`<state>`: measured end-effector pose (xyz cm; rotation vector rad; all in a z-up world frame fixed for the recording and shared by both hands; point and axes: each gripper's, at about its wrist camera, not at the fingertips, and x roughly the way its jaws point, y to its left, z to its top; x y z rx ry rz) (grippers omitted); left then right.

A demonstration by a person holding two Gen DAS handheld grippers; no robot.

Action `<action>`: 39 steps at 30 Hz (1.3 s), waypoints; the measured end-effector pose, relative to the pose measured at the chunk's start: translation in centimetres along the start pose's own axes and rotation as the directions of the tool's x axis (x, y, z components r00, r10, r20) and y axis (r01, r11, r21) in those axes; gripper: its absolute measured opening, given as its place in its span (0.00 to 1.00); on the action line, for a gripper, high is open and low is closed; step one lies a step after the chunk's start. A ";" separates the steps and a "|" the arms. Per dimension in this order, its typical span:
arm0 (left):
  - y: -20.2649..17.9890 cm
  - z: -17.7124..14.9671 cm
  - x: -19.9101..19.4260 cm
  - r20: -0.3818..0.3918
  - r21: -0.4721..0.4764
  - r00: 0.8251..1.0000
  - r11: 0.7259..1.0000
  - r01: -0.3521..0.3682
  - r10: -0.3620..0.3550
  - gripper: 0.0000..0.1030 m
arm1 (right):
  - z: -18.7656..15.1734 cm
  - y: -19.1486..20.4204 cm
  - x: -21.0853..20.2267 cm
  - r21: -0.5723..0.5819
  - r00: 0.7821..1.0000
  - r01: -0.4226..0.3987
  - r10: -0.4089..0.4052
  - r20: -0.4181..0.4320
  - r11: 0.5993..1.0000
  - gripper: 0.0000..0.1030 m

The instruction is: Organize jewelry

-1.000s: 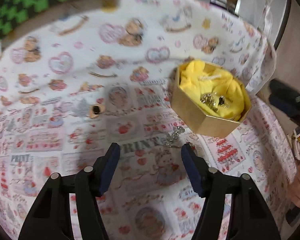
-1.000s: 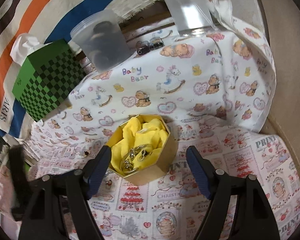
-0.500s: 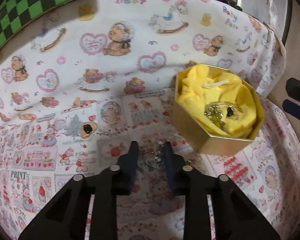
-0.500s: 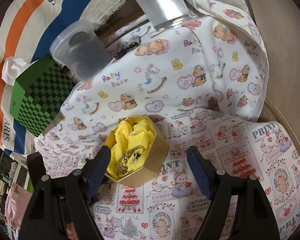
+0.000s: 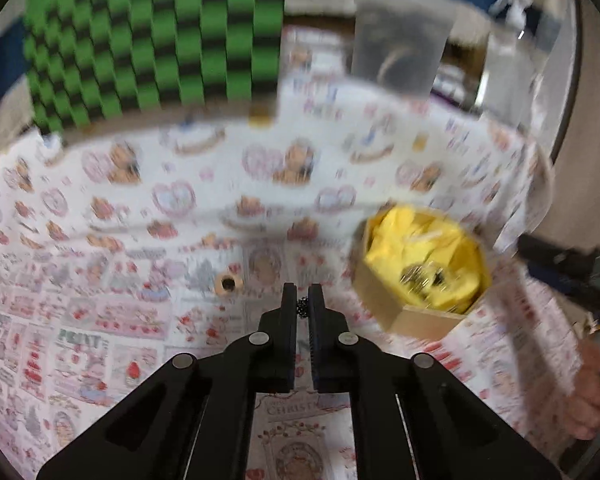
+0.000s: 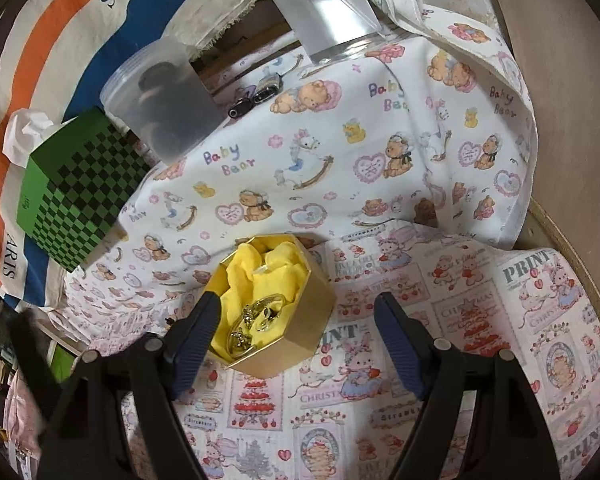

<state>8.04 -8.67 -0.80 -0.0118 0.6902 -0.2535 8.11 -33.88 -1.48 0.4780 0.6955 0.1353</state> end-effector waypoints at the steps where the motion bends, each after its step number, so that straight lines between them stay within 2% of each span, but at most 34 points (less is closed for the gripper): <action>1: -0.1 0.2 -0.8 0.023 0.001 1.000 1.000 0.007 -0.007 0.04 | 0.0 0.0 -0.1 0.002 1.000 0.000 0.000 0.001 1.000 0.75; 5: 1.0 1.4 -4.3 0.107 -0.022 0.994 0.999 0.037 -0.035 0.04 | 0.0 -0.1 -0.2 0.003 1.000 0.000 0.000 0.005 1.000 0.75; 9: 3.4 2.7 -6.7 0.170 -0.054 0.985 0.999 0.008 0.001 0.04 | -0.2 0.3 -0.3 -0.022 1.000 0.001 -0.001 0.009 1.000 0.75; 13: 6.7 3.2 -7.0 0.181 -0.139 0.983 0.990 -0.008 0.033 0.04 | -0.5 1.0 0.0 -0.055 1.000 -0.001 0.001 0.000 0.998 0.75; 15: 8.0 3.5 -7.0 0.180 -0.159 0.981 0.986 -0.042 0.071 0.04 | -0.8 1.5 -0.1 -0.084 1.000 0.007 -0.006 0.009 0.996 0.76; 17: 9.0 3.5 -6.8 0.182 -0.171 0.974 0.979 -0.107 0.138 0.04 | -1.1 2.1 -0.3 -0.116 0.999 0.032 -0.029 0.030 0.993 0.76; 20: 11.0 3.4 -5.9 0.145 -0.224 0.986 0.973 -0.052 0.087 0.04 | -1.1 3.3 -0.4 -0.164 0.999 0.034 -0.028 0.038 0.986 0.77; 24: 12.3 3.0 -4.4 0.107 -0.226 0.984 0.967 -0.114 0.141 0.04 | -0.8 5.6 -0.5 -0.203 0.998 0.036 -0.026 0.051 0.978 0.80; 29: 13.6 2.4 -3.4 0.058 -0.277 0.991 0.955 -0.103 0.124 0.04 | -1.1 9.6 0.2 -0.274 0.999 0.020 -0.007 0.046 0.961 0.98; 34: 13.8 2.4 -3.7 0.064 -0.275 0.991 0.956 -0.098 0.120 0.04 | -1.9 13.8 2.6 -0.354 1.000 -0.003 0.002 -0.005 0.935 0.99; 39: 14.3 2.6 -4.1 0.067 -0.277 0.985 0.952 -0.132 0.156 0.04 | -3.4 18.0 5.9 -0.475 0.995 0.062 -0.091 -0.038 0.878 0.99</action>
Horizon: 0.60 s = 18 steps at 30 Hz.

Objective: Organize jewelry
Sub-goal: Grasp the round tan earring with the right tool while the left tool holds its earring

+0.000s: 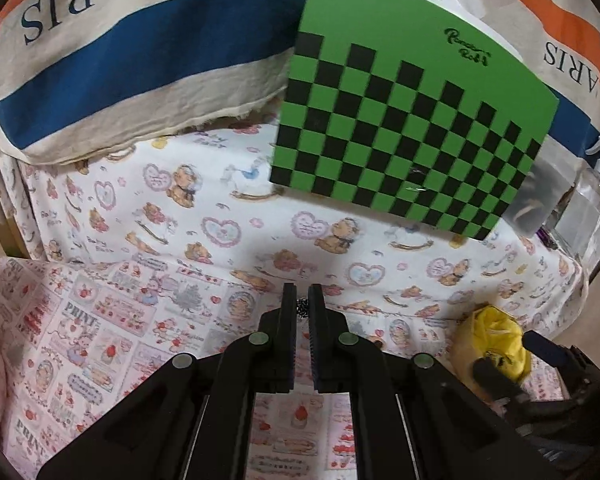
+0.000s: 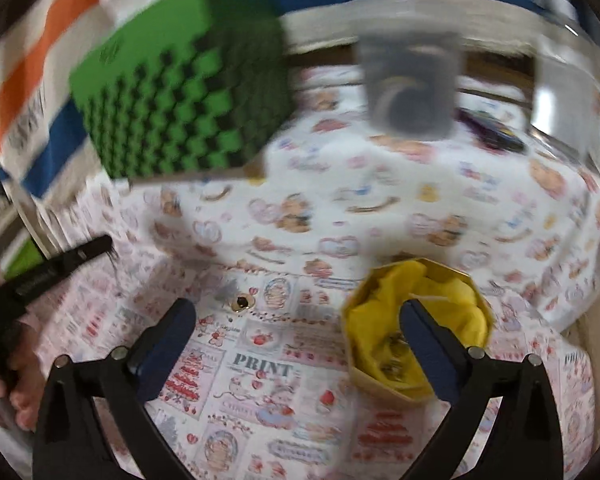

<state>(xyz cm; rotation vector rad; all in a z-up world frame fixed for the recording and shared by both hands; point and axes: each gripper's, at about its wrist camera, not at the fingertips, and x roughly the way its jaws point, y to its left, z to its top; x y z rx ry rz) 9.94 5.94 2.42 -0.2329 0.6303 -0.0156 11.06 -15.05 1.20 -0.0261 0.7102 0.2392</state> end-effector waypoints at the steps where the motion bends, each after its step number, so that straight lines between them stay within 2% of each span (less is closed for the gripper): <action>1: 0.1 0.0 0.1 0.001 0.002 1.000 1.000 -0.012 0.012 0.04 | 0.0 1.0 0.8 -0.033 1.000 0.013 -0.013 -0.016 0.999 0.99; 11: 1.3 -0.2 2.2 -0.037 -0.007 0.997 0.998 -0.063 0.063 0.04 | -0.4 4.8 7.5 -0.124 0.989 0.048 -0.065 -0.136 0.991 0.99; 18: 2.6 -0.4 3.4 -0.068 -0.045 0.993 0.994 -0.104 0.101 0.04 | 0.0 5.9 10.1 -0.098 0.979 0.020 -0.040 -0.201 0.995 0.99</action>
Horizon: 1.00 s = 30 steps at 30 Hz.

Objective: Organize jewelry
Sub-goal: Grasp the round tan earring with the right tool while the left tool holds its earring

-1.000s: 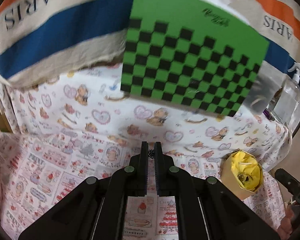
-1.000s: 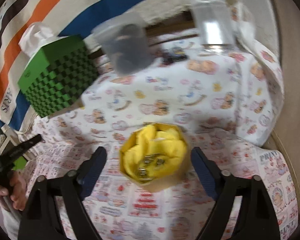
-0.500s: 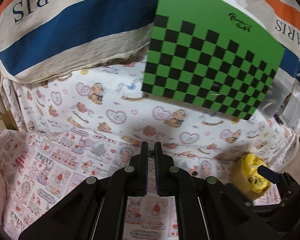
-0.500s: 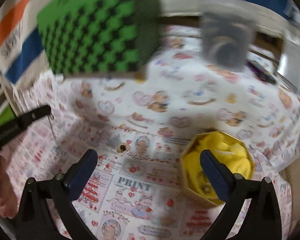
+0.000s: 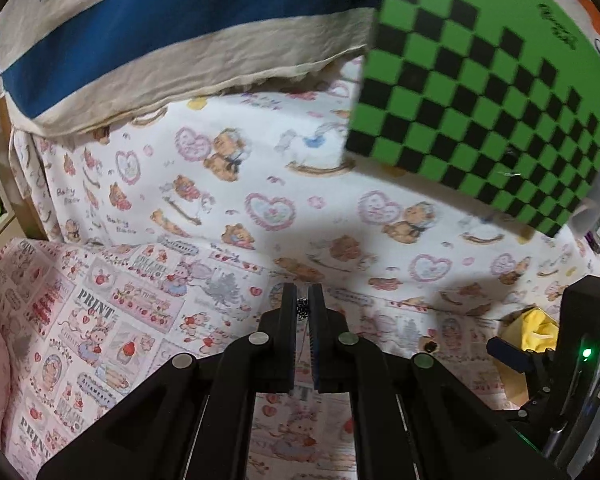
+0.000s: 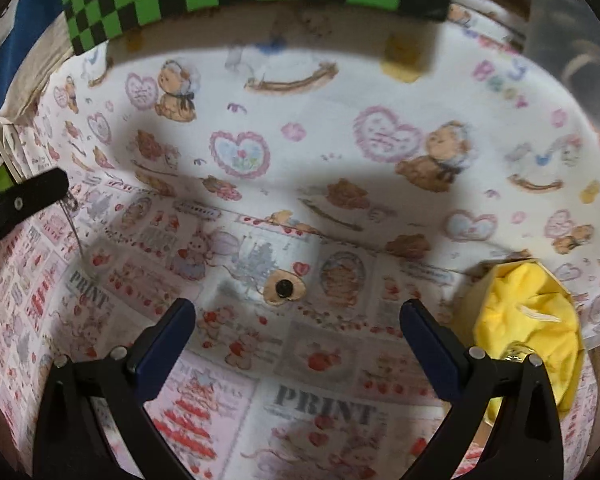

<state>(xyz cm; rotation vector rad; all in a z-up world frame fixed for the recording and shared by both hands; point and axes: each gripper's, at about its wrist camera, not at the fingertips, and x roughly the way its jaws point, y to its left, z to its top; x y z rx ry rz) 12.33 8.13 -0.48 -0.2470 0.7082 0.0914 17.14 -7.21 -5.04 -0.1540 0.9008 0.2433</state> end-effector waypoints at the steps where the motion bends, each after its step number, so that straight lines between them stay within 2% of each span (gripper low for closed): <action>1: 0.1 0.0 0.2 -0.004 -0.004 1.000 1.000 -0.006 0.006 0.04 | 0.1 0.1 0.2 0.001 1.000 -0.002 0.002 -0.003 1.000 0.99; 3: 0.3 0.0 0.4 -0.011 -0.009 1.000 1.000 -0.011 0.011 0.04 | 0.3 0.3 0.6 -0.001 1.000 0.004 -0.004 -0.008 1.000 0.98; 4: 0.4 0.0 0.5 -0.012 -0.011 1.000 1.000 -0.012 0.012 0.04 | 0.5 0.5 1.0 -0.006 1.000 0.011 -0.011 -0.013 1.000 0.93; 7: 0.5 -0.1 0.6 -0.015 -0.010 1.000 1.000 -0.014 0.014 0.04 | 0.6 0.6 2.1 0.000 0.998 0.033 -0.033 -0.046 0.999 0.66; 9: 0.6 -0.1 0.5 -0.011 -0.014 1.000 1.000 -0.012 0.012 0.04 | 0.7 0.0 2.5 0.038 0.999 0.017 -0.015 -0.037 0.999 0.60; 12: 0.4 -0.1 0.4 -0.005 -0.005 1.000 1.000 -0.009 0.009 0.04 | 0.9 -0.1 2.6 0.037 0.999 0.022 -0.021 -0.024 0.999 0.43; 14: 0.1 -0.2 0.4 -0.004 0.008 1.000 1.000 -0.012 0.012 0.04 | 0.9 -0.1 2.6 0.031 1.000 0.008 -0.008 -0.018 0.999 0.23; 22: -0.7 -0.2 -0.1 0.007 0.046 1.000 0.999 0.003 -0.003 0.04 | -1.3 -1.4 0.1 0.029 1.000 -0.012 0.013 -0.013 1.000 0.22; 27: -1.7 -0.1 -1.7 0.033 0.074 0.998 0.996 0.051 -0.054 0.04 | -4.0 -1.8 -3.4 0.036 0.999 -0.045 0.044 0.030 0.998 0.22; 30: -2.8 -0.2 -2.7 0.062 0.105 0.996 0.993 0.052 -0.059 0.04 | -5.4 -2.3 -5.6 0.048 0.995 -0.076 0.073 0.062 0.996 0.22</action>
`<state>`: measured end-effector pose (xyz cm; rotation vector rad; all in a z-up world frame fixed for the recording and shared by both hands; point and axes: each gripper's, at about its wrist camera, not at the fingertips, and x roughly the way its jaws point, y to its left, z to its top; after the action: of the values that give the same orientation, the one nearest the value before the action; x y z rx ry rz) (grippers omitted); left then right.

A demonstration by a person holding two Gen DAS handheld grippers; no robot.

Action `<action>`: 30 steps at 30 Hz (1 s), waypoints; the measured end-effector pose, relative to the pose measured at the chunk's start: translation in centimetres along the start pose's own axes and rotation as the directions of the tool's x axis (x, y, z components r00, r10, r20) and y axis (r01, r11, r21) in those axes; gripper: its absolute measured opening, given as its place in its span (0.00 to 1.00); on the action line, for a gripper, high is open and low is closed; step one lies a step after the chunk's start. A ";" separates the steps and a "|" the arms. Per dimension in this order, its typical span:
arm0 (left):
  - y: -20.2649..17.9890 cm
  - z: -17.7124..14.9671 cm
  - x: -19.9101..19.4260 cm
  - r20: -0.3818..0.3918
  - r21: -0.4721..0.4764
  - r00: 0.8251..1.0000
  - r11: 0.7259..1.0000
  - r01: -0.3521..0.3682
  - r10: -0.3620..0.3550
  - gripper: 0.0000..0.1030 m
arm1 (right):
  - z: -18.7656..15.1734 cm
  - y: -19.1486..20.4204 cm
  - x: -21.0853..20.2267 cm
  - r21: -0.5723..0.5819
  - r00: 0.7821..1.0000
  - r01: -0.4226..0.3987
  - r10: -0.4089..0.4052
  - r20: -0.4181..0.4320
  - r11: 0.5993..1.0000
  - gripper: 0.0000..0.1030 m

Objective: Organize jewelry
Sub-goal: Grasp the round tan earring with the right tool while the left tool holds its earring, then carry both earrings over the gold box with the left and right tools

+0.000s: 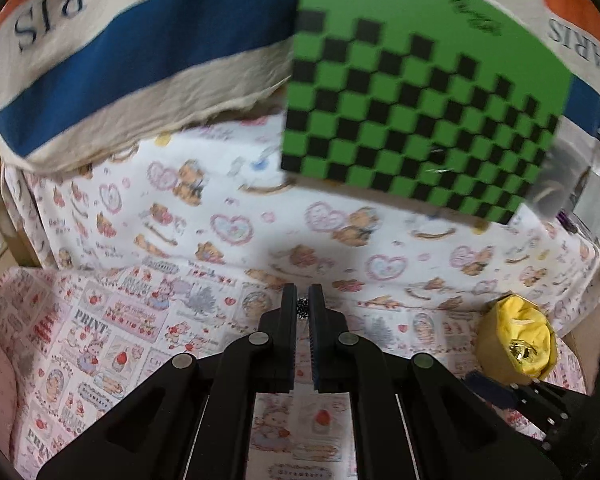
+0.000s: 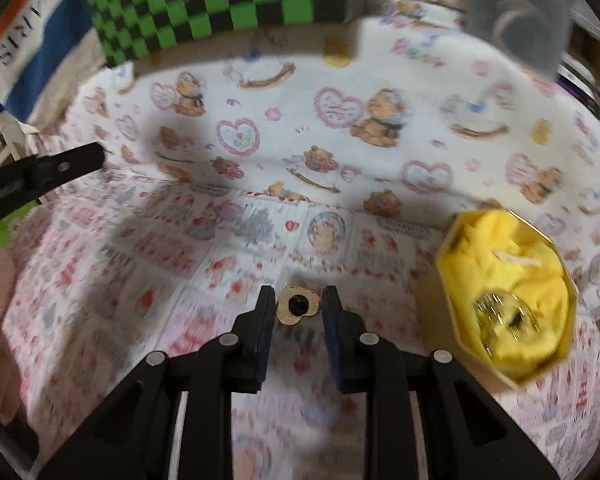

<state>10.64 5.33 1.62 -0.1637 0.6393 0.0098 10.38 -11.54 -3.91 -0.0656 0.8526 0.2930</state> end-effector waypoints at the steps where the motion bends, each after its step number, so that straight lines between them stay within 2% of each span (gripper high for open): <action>1: -0.3 0.0 -0.3 0.008 0.006 1.000 1.000 0.004 -0.004 0.04 | -0.4 0.2 -0.9 0.000 1.000 -0.001 0.001 0.020 1.000 0.22; 8: -1.6 0.1 -2.1 0.077 0.017 0.997 0.999 0.030 -0.031 0.04 | -1.5 -2.8 -5.1 0.045 0.983 -0.026 0.017 0.183 0.999 0.22; 11: -2.2 -0.1 -2.7 0.101 0.043 0.993 0.998 0.049 -0.053 0.04 | -1.7 -4.2 -6.0 0.095 0.972 -0.011 -0.012 0.234 0.995 0.22; 21: -5.3 -1.0 -3.9 0.129 0.121 0.987 0.989 0.079 -0.095 0.04 | -1.9 -7.5 -8.4 0.140 0.942 -0.015 -0.033 0.333 0.990 0.22; 25: -6.5 -1.2 -5.1 0.146 0.159 0.983 0.984 0.085 -0.109 0.04 | -1.8 -9.2 -9.8 0.176 0.921 0.008 -0.076 0.381 0.984 0.22; 28: -7.8 -0.8 -6.1 0.125 0.180 0.989 0.982 0.059 -0.083 0.04 | -1.7 -10.4 -10.2 0.204 0.919 -0.023 -0.060 0.390 0.979 0.22; 30: -8.3 -0.7 -7.3 0.137 0.183 0.982 0.978 0.103 -0.129 0.04 | -1.6 -11.2 -10.5 0.223 0.914 -0.019 -0.073 0.399 0.975 0.22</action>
<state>4.86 -2.64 6.64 -0.0294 0.4784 -0.1459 5.83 -24.92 2.25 0.1889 0.4649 0.1730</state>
